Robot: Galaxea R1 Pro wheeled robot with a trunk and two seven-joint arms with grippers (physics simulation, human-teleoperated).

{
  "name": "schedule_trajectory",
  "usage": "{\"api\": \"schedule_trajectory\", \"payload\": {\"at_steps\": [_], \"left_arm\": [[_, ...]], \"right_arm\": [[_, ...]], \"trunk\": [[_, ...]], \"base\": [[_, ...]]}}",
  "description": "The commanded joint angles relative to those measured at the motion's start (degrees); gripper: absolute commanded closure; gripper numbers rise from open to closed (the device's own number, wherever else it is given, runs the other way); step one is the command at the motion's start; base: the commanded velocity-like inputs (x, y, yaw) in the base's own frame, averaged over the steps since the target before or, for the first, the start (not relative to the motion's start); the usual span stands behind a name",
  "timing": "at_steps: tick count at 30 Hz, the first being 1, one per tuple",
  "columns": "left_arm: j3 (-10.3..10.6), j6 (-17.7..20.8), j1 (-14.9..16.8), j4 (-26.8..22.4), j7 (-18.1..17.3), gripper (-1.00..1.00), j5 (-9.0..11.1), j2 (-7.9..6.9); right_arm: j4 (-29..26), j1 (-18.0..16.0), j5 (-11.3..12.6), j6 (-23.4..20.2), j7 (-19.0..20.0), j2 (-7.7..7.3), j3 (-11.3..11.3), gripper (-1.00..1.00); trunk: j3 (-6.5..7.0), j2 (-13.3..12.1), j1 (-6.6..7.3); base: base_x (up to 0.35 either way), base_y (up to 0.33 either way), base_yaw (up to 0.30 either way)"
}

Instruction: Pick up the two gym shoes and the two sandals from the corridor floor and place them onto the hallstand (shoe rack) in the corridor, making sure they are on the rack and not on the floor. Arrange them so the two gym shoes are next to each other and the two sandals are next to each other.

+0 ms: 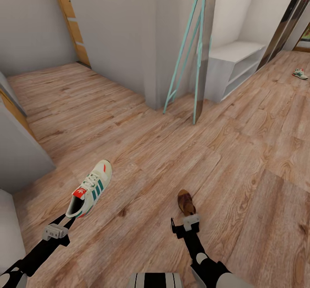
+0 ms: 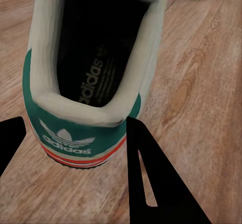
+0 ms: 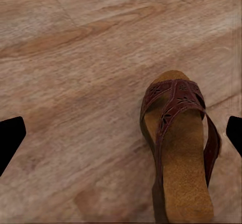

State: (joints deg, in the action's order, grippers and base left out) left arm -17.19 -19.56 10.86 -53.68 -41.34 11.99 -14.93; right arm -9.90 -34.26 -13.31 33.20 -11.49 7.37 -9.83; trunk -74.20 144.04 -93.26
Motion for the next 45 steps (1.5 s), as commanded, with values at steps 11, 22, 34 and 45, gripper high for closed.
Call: {"api": "schedule_trajectory", "payload": {"at_steps": [11,22,34,45], "left_arm": [[0.0,0.1,0.0,0.1,-0.6,1.00,0.4,-0.01],[0.0,0.1,0.0,0.1,-0.8,1.00,0.5,-0.01],[0.0,0.2,0.0,0.1,-1.1,1.00,0.6,-0.01],[0.0,0.3,0.0,0.1,-1.2,1.00,0.6,-0.01]], "right_arm": [[0.0,-0.3,0.0,0.0,3.7,-3.82,4.8,-1.00],[0.0,-0.4,0.1,0.1,8.5,-5.45,10.5,-1.00],[0.0,-0.5,0.0,0.1,9.1,-5.64,11.6,-1.00],[-1.7,-1.8,0.2,0.1,9.1,-5.31,14.2,-1.00]], "trunk": [[-0.04,0.0,0.01],[-0.04,0.0,0.01],[-0.04,0.0,0.01],[-0.04,0.0,0.01]], "base": [[-0.006,0.007,0.000],[-0.001,0.001,0.000],[0.000,0.000,0.000],[0.000,0.000,0.000]]}}
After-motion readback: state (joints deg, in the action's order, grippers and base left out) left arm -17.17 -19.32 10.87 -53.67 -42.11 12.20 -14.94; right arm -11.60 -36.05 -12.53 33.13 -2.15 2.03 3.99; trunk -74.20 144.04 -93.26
